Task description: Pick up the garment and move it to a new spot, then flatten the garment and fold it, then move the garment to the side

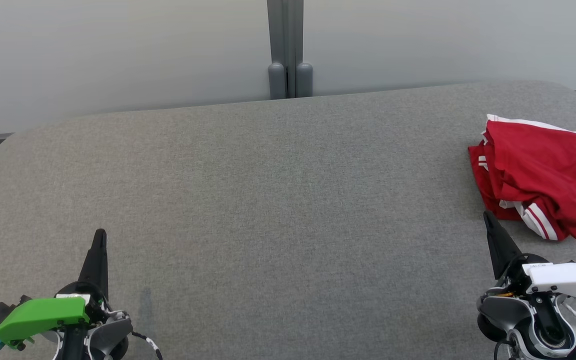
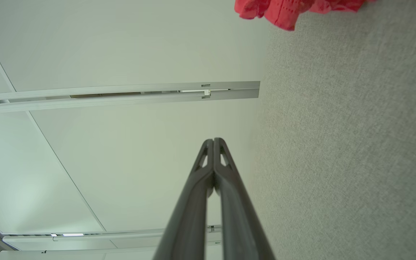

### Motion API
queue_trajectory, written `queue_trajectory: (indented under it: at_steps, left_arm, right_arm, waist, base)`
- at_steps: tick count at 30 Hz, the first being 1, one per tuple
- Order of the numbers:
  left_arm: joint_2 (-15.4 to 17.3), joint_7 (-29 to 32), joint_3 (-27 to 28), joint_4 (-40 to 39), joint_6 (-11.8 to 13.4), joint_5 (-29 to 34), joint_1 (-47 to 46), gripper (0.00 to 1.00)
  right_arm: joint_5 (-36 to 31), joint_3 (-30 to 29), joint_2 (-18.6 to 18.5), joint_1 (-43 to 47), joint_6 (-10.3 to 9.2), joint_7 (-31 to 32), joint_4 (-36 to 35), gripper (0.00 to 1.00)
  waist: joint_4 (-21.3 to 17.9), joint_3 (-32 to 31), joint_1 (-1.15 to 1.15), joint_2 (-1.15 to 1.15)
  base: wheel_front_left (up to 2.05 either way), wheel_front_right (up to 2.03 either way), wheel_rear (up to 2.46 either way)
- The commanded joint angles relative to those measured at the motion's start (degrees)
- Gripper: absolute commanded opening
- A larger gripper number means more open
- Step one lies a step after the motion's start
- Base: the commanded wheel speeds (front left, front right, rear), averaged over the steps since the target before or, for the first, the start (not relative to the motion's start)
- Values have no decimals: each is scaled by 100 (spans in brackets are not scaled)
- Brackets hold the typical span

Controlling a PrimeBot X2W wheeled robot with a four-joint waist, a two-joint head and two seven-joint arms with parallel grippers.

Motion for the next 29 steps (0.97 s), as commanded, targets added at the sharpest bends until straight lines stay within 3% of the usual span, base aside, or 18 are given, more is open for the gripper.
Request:
queue_trajectory:
  at_steps: [1,29]
  left_arm:
    - [12,18,14,4,-9,32,-62,0]
    - [11,20,16,3,-9,34,-62,0]
  right_arm:
    - [-17,-12,-6,-40,4,17,9,0]
    - [-28,-24,3,-41,4,31,10,0]
  waist:
    - [0,0,0,0]
    - [0,0,0,0]
  base:
    - [0,0,0]
    - [0,0,0]
